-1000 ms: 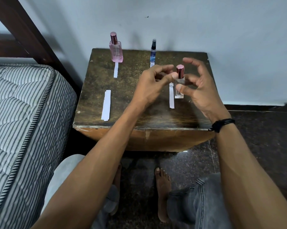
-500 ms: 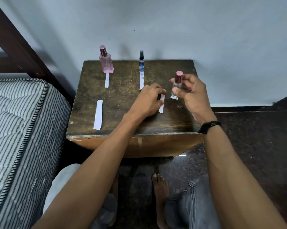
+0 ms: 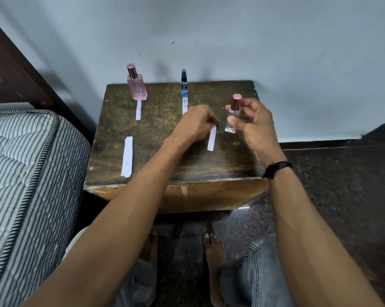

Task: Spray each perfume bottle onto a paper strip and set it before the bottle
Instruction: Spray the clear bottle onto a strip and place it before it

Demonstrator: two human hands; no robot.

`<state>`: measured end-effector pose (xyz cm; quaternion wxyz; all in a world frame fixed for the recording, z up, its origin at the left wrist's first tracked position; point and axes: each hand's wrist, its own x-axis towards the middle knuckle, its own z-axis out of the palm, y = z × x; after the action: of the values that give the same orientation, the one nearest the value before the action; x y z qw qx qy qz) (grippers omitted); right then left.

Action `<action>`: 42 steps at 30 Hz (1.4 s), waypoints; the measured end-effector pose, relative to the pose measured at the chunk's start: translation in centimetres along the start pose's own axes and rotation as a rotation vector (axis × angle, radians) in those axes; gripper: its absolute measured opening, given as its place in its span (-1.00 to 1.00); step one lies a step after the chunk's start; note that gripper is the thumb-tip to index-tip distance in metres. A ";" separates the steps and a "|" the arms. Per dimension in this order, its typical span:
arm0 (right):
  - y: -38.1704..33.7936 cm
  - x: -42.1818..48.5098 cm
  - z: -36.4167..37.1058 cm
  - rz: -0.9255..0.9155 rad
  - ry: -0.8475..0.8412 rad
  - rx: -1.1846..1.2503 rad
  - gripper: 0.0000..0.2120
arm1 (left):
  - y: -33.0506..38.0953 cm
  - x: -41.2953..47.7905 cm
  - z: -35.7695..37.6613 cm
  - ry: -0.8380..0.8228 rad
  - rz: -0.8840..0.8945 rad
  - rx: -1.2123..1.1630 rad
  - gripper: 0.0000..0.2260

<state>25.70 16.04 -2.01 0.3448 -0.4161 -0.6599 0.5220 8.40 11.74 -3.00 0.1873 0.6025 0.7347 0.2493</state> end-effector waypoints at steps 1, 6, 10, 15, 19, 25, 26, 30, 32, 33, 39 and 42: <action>0.0 0.0 0.0 0.001 -0.001 -0.003 -0.66 | 0.0 0.2 -0.1 -0.010 -0.009 0.003 -0.82; 0.0 0.1 -0.1 0.009 -0.009 -0.020 -0.66 | 0.0 0.5 -0.2 -0.013 -0.015 -0.007 -0.85; -0.1 0.0 -0.1 0.010 -0.010 -0.030 -0.66 | -0.1 0.6 0.2 0.036 -0.012 -0.006 -0.87; -0.2 0.1 -0.2 -0.002 0.021 -0.004 -0.68 | -0.5 1.6 1.1 0.106 -0.017 -0.037 -0.86; -0.1 0.4 -0.2 0.007 0.069 0.028 -0.68 | -0.6 2.6 1.7 0.144 -0.002 -0.035 -0.86; 0.0 0.7 -0.9 0.020 0.218 0.087 -0.67 | -0.3 4.2 2.4 0.145 -0.005 -0.065 -0.88; 0.0 0.7 -1.0 0.022 0.237 0.096 -0.67 | -0.2 4.5 2.5 0.147 -0.002 -0.072 -0.88; -0.1 0.7 -1.1 0.016 0.286 0.099 -0.66 | 0.2 5.7 2.6 0.123 0.021 -0.052 -0.85; -0.1 0.8 -1.2 0.013 0.289 0.090 -0.66 | 0.5 6.3 2.7 0.113 0.039 -0.053 -0.84; 0.0 0.8 -1.2 0.014 0.287 0.085 -0.67 | 0.6 6.6 2.8 0.113 0.046 -0.052 -0.83; 0.2 0.9 -1.2 0.018 0.293 0.070 -0.67 | 0.7 7.6 3.4 0.162 0.053 -0.127 -0.87; 0.4 1.1 -1.2 0.019 0.308 0.053 -0.65 | 0.5 8.0 3.7 0.175 0.046 -0.151 -0.88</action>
<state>26.44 17.58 -2.15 0.4477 -0.4883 -0.5812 0.4726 9.29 20.16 -5.55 0.1613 0.5793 0.7134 0.3597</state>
